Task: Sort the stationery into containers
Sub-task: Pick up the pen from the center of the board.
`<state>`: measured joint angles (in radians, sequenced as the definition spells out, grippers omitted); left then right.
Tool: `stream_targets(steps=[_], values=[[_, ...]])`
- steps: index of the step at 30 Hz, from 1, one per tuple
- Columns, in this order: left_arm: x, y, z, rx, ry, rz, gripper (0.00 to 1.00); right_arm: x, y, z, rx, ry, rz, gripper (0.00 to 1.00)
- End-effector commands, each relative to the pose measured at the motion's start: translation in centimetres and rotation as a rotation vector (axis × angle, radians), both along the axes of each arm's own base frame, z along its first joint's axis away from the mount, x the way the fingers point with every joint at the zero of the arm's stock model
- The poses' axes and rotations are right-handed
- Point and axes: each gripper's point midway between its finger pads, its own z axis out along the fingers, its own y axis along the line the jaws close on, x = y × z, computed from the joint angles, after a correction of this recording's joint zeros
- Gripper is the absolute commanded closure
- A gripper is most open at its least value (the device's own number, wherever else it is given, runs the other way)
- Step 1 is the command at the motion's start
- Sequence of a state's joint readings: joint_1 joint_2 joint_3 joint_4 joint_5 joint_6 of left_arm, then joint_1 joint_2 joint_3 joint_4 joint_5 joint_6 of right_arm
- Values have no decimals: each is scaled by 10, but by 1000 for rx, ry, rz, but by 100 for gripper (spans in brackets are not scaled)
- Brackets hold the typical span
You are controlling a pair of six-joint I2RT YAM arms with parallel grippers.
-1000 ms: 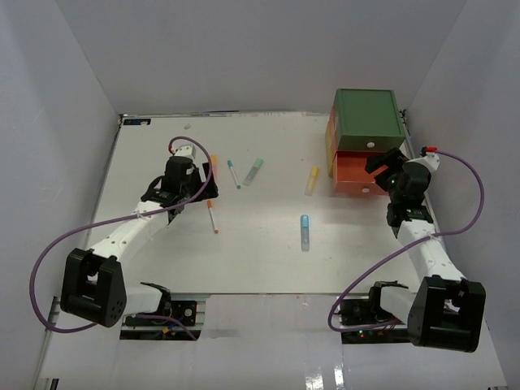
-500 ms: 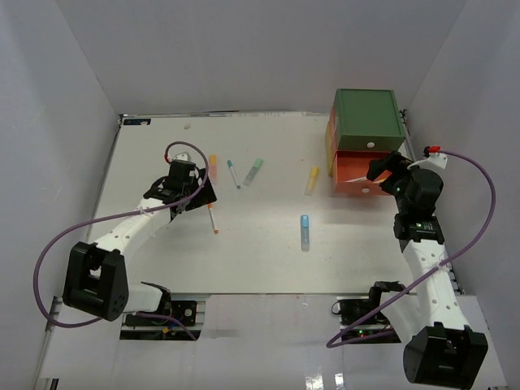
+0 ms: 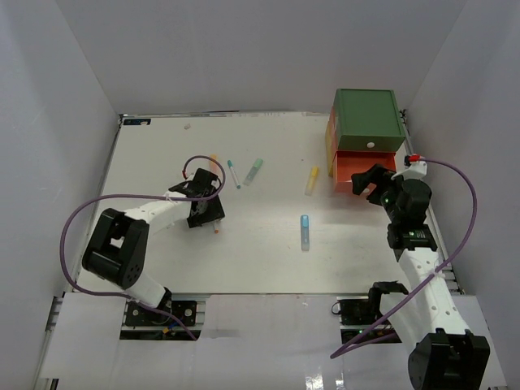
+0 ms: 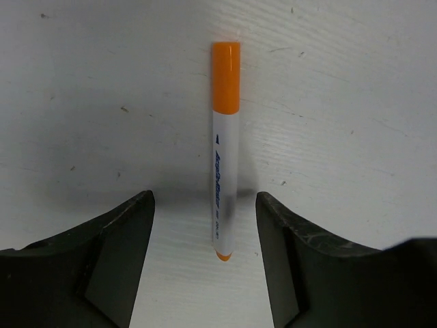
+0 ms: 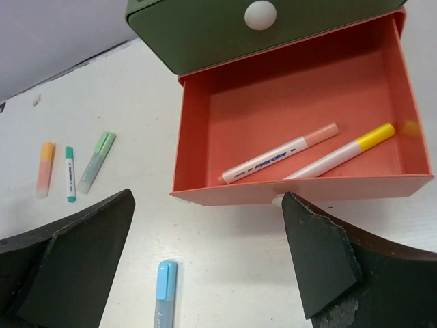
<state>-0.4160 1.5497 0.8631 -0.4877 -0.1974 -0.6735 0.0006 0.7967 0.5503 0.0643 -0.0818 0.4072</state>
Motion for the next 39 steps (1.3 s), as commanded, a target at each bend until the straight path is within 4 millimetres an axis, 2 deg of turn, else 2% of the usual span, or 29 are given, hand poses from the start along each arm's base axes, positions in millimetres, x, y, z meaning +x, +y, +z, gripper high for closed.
stream_targets(steps=[1, 6, 7, 10, 15, 18, 19, 21, 23, 24, 26, 27, 31, 32, 34, 36, 37, 38, 39], values=[[10, -4, 9, 20, -33, 27, 30, 0, 13, 14, -8, -74, 58, 5], [7, 0, -3, 59, -4, 24, 46, 1, 17, 16, -4, -82, 81, 5], [6, -1, -7, 64, 6, 21, 53, 1, 21, 14, -4, -80, 106, 6], [3, -8, -12, 64, 21, -11, 63, 1, 29, 15, -7, -76, 156, 6], [3, -17, -4, 35, -7, -67, 82, -3, 49, 13, 0, -60, 290, 6], [11, -29, 21, -16, -98, -151, 87, -6, 59, 17, 8, -61, 342, 6], [16, -35, 32, -29, -147, -209, 87, -9, 68, 17, 14, -56, 385, 6], [20, -49, 59, -92, -233, -295, 87, -11, 80, 25, 4, -77, 448, 7], [26, -59, 91, -112, -344, -404, 87, -18, 104, 25, 7, -69, 547, 7], [24, -67, 102, -143, -369, -467, 87, -20, 112, 33, -3, -85, 582, 7], [26, -80, 127, -169, -447, -569, 87, -27, 138, 32, -3, -62, 666, 6], [23, -87, 142, -174, -496, -663, 87, -28, 146, 41, -3, -74, 692, 6], [13, -104, 178, -195, -650, -864, 87, -42, 195, 46, 52, -39, 815, 7], [7, -105, 177, -202, -665, -900, 87, -43, 203, 46, 61, -36, 831, 7], [-5, -113, 192, -221, -748, -1008, 87, -46, 224, 48, 82, -32, 875, 8], [-16, -115, 189, -238, -761, -1059, 87, -48, 239, 51, 110, -22, 902, 8], [-23, -116, 192, -246, -784, -1094, 87, -50, 253, 49, 123, 0, 931, 9], [-27, -116, 186, -250, -775, -1106, 87, -51, 260, 49, 127, 5, 944, 9], [-29, -115, 186, -250, -787, -1116, 87, -54, 271, 44, 128, 23, 968, 9]])
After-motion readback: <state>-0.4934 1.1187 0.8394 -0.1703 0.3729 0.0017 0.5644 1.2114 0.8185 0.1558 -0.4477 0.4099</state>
